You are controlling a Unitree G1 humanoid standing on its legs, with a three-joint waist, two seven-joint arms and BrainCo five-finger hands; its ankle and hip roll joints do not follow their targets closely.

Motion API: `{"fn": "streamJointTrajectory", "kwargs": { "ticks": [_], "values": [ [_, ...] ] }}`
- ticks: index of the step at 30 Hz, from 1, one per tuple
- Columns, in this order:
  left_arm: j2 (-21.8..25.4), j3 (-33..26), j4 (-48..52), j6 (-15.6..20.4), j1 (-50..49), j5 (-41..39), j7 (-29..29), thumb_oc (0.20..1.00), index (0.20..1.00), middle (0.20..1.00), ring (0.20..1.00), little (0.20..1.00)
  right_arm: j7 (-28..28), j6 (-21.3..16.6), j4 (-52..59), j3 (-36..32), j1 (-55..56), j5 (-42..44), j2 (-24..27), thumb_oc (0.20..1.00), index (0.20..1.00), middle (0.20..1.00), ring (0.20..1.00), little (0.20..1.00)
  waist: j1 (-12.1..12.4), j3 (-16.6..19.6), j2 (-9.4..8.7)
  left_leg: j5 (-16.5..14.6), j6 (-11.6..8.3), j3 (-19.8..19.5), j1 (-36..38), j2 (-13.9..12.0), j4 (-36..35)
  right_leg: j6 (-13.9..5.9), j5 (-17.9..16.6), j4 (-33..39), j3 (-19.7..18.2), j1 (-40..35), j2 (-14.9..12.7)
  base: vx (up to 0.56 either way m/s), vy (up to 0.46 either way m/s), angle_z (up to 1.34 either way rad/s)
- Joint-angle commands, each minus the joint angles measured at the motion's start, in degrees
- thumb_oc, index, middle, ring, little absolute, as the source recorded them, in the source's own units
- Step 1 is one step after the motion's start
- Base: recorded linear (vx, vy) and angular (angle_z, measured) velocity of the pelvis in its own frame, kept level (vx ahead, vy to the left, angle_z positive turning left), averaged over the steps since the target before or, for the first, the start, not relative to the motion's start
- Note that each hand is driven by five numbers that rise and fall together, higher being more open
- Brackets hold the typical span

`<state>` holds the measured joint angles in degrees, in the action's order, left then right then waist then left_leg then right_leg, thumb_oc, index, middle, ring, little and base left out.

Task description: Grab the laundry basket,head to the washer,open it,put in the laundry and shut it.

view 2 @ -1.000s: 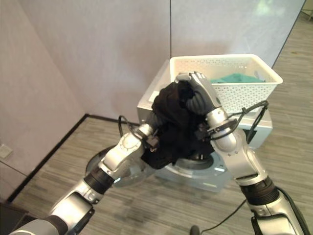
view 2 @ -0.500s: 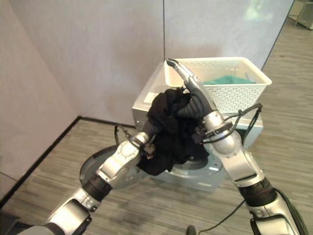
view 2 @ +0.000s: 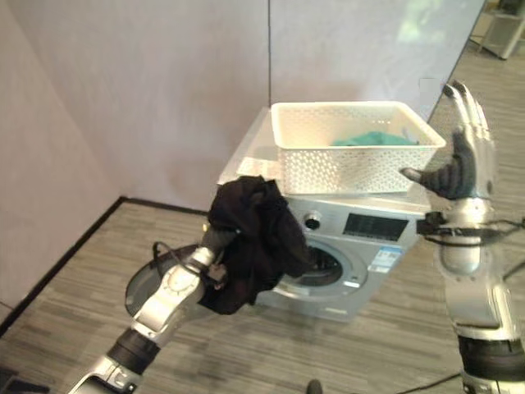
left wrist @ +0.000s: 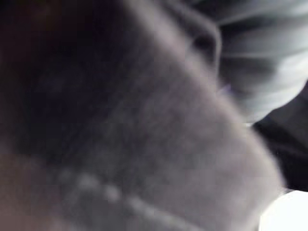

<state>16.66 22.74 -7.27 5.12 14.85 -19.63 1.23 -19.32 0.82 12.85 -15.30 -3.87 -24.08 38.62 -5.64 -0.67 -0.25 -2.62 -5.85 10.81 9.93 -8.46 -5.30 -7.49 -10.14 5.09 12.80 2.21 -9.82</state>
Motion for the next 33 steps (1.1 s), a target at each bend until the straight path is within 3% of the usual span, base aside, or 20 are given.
{"fn": "streamJointTrajectory", "kwargs": {
  "ticks": [1, 2, 4, 8, 9, 17, 22, 28, 33],
  "values": [
    [0.1, -1.4, 3.8, 4.9, 3.7, 1.2, 0.7, 0.2, 0.2, 0.2, 0.2, 0.2, -6.2, 1.8, -2.0, -3.5, -0.3, -2.8, -1.5, 1.0, 1.0, 1.0, 1.0, 1.0, -1.0, 0.4, -0.63, -2.7, 1.36, 0.1, -1.7, -0.9, 0.3, -1.2, 10.2, -0.1, -3.2, -5.4, -0.1, 0.01, -0.015, -0.2],
    [0.2, -2.3, 4.7, 5.0, 0.9, -0.6, 0.9, 0.2, 0.2, 0.2, 0.2, 0.2, -8.5, 1.9, -6.7, -6.3, 7.7, 1.0, -6.3, 1.0, 1.0, 1.0, 1.0, 1.0, -2.1, -0.5, -0.52, -2.8, 1.32, 0.4, -1.9, -1.0, 0.3, -1.31, 10.4, -0.3, -3.6, -4.9, 0.1, -0.01, -0.015, -0.18],
    [0.2, -2.2, 4.8, 5.0, -0.2, -1.1, 0.7, 0.2, 0.2, 0.2, 0.2, 0.2, -8.6, 1.6, -9.2, -6.3, 10.1, 2.6, -7.3, 1.0, 1.0, 1.0, 1.0, 1.0, -2.2, -0.5, -0.69, -2.4, 1.32, 0.5, -2.3, -0.9, 0.3, -1.24, 10.0, -0.2, -3.7, -4.5, 0.0, -0.03, -0.01, -0.05],
    [0.8, -2.0, 3.9, 5.2, -3.2, -3.2, -0.9, 0.2, 0.2, 0.2, 0.2, 0.2, -6.6, 0.9, -28.1, -2.3, 14.9, 11.4, -10.6, 1.0, 1.0, 1.0, 1.0, 1.0, -3.1, -1.7, -0.73, -2.4, 1.21, 1.1, -2.9, -0.9, 0.3, -1.37, 9.8, -0.3, -4.2, -3.3, 0.0, -0.04, -0.009, -0.06],
    [1.2, -1.9, 3.5, 5.3, -4.1, -4.6, -2.1, 0.2, 0.2, 0.2, 0.2, 0.2, -5.3, 0.4, -39.7, 0.8, 13.4, 16.5, -11.6, 1.0, 1.0, 1.0, 1.0, 1.0, -3.3, -2.2, -0.71, -2.3, 1.1, 1.7, -3.1, -1.0, 0.3, -1.44, 9.4, -0.3, -4.8, -2.5, 0.1, -0.04, -0.006, -0.2],
    [1.6, -1.9, 1.7, 5.4, -6.4, -6.7, -4.6, 0.2, 0.2, 0.2, 0.2, 0.2, 5.3, -3.0, -66.4, 8.2, 8.6, 34.9, -20.1, 1.0, 1.0, 1.0, 1.0, 1.0, -3.1, -3.1, -1.09, -1.8, 0.84, 5.9, -3.8, -1.0, 0.3, -1.65, 8.0, -0.1, -8.6, 1.4, 0.8, 0.0, -0.025, -0.31],
    [0.7, 1.6, 0.4, 4.7, -5.9, -7.2, -6.1, 0.2, 0.2, 0.2, 0.2, 0.2, 10.9, -2.2, -85.6, 11.8, 4.0, 41.8, -24.4, 1.0, 1.0, 1.0, 1.0, 1.0, -2.3, -4.3, -0.18, -1.1, 0.61, 6.0, -5.3, -0.8, 0.3, -1.87, 7.8, -0.1, -8.1, 3.0, 0.5, 0.01, -0.017, -0.13],
    [-0.8, 6.4, -2.3, 4.6, -4.3, -7.3, -6.4, 0.2, 0.2, 0.2, 0.2, 0.2, 12.1, -1.2, -85.6, 19.6, 2.0, 37.1, -26.0, 1.0, 1.0, 1.0, 1.0, 1.0, -2.3, -6.5, 1.17, 0.1, 0.22, 5.0, -9.5, -0.2, 0.3, -1.88, 7.1, -0.1, -7.1, 6.5, -0.3, -0.03, -0.001, 0.05],
    [-2.1, 6.1, -6.4, 5.9, -0.9, -7.2, -3.0, 0.2, 0.2, 0.2, 0.2, 0.2, 12.1, -1.3, -79.6, 25.7, 0.4, 32.2, -25.2, 1.0, 1.0, 1.0, 1.0, 1.0, -2.4, -8.4, 0.37, 0.9, 0.14, 5.0, -12.0, -0.3, 0.3, -1.63, 6.6, -0.1, -7.8, 9.4, -0.3, -0.06, -0.026, 0.03]
  ]
}}
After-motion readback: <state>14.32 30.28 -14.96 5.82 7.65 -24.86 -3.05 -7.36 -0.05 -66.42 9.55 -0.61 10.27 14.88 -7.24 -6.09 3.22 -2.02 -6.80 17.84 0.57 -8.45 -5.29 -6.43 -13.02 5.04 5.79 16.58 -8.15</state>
